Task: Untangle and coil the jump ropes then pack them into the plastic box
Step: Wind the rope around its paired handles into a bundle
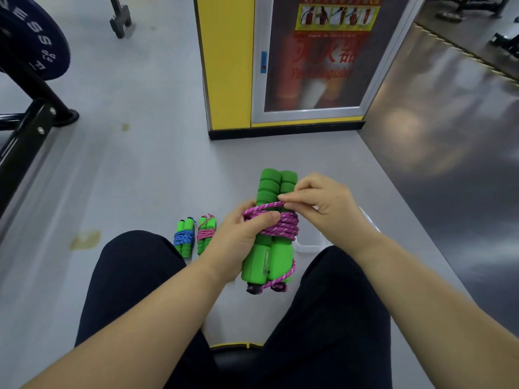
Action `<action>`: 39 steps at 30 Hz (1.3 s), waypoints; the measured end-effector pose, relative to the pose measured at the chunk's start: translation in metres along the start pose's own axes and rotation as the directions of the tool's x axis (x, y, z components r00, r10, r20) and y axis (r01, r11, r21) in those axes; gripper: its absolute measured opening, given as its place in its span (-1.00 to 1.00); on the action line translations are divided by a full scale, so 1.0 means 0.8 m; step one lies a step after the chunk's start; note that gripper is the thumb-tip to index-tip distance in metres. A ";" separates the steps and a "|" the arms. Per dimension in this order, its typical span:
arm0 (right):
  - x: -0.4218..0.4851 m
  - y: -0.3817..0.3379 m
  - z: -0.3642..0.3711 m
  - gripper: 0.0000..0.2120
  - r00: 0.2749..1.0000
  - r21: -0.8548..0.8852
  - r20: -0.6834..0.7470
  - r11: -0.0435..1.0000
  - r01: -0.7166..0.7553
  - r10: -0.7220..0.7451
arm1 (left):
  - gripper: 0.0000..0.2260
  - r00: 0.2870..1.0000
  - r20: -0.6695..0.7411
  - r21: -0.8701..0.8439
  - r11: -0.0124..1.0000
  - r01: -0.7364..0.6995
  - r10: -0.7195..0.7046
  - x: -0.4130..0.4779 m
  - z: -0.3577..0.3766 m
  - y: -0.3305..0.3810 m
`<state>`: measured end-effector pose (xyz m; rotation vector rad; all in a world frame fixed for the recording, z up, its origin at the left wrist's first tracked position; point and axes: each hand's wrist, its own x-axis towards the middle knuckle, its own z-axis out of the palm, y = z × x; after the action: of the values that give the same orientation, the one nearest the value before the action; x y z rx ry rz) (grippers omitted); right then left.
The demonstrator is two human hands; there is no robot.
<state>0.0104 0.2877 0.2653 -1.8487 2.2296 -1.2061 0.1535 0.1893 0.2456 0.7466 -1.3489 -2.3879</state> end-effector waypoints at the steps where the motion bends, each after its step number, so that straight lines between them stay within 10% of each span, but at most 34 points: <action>1: -0.003 0.005 0.003 -0.81 0.997 -0.121 -0.030 0.990 0.066 -0.070 | -0.68 1.000 -0.006 0.005 1.000 -0.003 0.003 0.000 0.000 0.000; 4: -0.008 0.010 0.008 -0.79 0.982 -0.337 -0.072 0.931 0.141 -0.175 | -0.72 1.000 -0.016 0.020 1.000 -0.003 0.003 -0.001 0.000 -0.002; 10: -0.008 -0.007 0.009 -0.78 0.996 -0.169 -0.092 0.986 0.003 -0.019 | -0.77 0.999 -0.037 0.044 0.999 -0.027 0.029 0.005 0.004 -0.004; 24: 0.004 0.005 -0.017 -0.78 0.930 -0.188 0.334 0.957 0.222 -0.151 | -0.62 0.999 0.027 0.040 0.999 0.026 -0.027 -0.003 0.000 -0.005; 39: -0.008 0.001 -0.006 -0.67 0.964 -0.159 0.178 0.961 0.228 -0.200 | -0.67 0.998 0.056 0.077 0.997 0.018 -0.023 -0.006 -0.005 -0.002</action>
<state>0.0099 0.2959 0.2652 -2.2164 2.1584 -0.8638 0.1600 0.1897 0.2440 0.7205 -1.4699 -2.4024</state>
